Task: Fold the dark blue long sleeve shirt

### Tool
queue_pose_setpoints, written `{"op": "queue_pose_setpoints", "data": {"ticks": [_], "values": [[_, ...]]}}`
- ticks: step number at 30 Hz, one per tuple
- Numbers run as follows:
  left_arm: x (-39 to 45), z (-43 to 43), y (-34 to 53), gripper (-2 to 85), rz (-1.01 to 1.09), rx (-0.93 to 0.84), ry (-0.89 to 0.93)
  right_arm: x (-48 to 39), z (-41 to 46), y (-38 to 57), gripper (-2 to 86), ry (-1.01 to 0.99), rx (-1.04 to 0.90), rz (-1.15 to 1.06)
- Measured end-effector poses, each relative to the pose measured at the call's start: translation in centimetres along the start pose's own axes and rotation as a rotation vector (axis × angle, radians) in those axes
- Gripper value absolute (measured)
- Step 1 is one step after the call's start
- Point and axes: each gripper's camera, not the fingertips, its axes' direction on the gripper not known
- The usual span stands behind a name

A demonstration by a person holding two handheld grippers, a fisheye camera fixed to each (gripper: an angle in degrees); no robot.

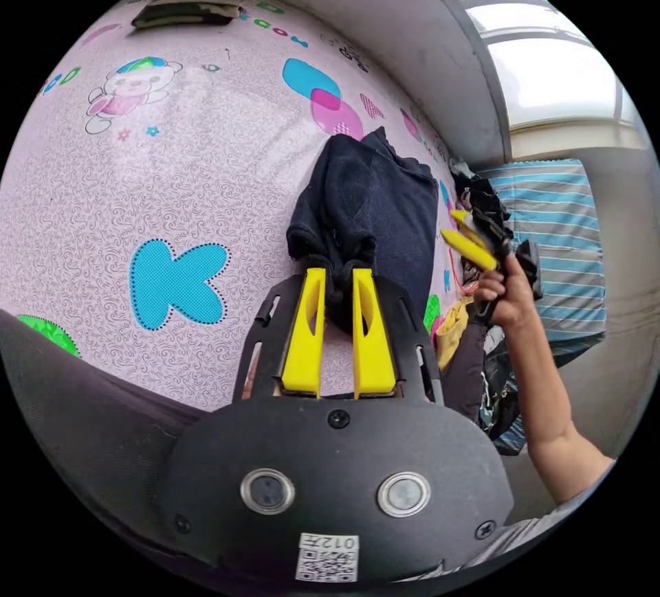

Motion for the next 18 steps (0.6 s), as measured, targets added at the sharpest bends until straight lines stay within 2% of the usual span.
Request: {"op": "queue_pose_setpoints", "data": {"ticks": [2, 4, 7, 9, 13, 16, 18], "values": [[-1.0, 0.1, -1.1, 4.1, -0.021, -0.007, 0.027, 4.6, -0.5, 1.6, 13.4, -0.030, 0.005, 0.085], [-1.7, 0.1, -2.5, 4.3, -0.032, -0.014, 0.046, 6.9, 1.0, 2.4, 14.5, -0.089, -0.068, 0.122], [-2.3, 0.2, -4.2, 4.7, -0.038, -0.021, 0.064, 8.5, 3.9, 3.3, 10.2, -0.212, -0.127, 0.121], [-2.6, 0.1, -5.1, 5.1, -0.036, -0.030, 0.090, 8.7, 3.6, 3.2, 7.6, -0.178, -0.082, 0.091], [-2.9, -0.8, -6.8, 6.7, -0.059, -0.019, 0.115, 7.6, 0.3, 0.8, 3.0, 0.056, -0.011, -0.083], [-2.5, -2.7, -8.1, 7.7, -0.048, 0.028, 0.110, 8.5, -0.8, -0.1, 5.2, 0.131, -0.121, -0.114], [-2.2, -4.9, -8.6, 8.1, -0.034, 0.103, 0.104, 9.3, -2.1, 0.9, 7.1, 0.100, -0.121, -0.129]]}}
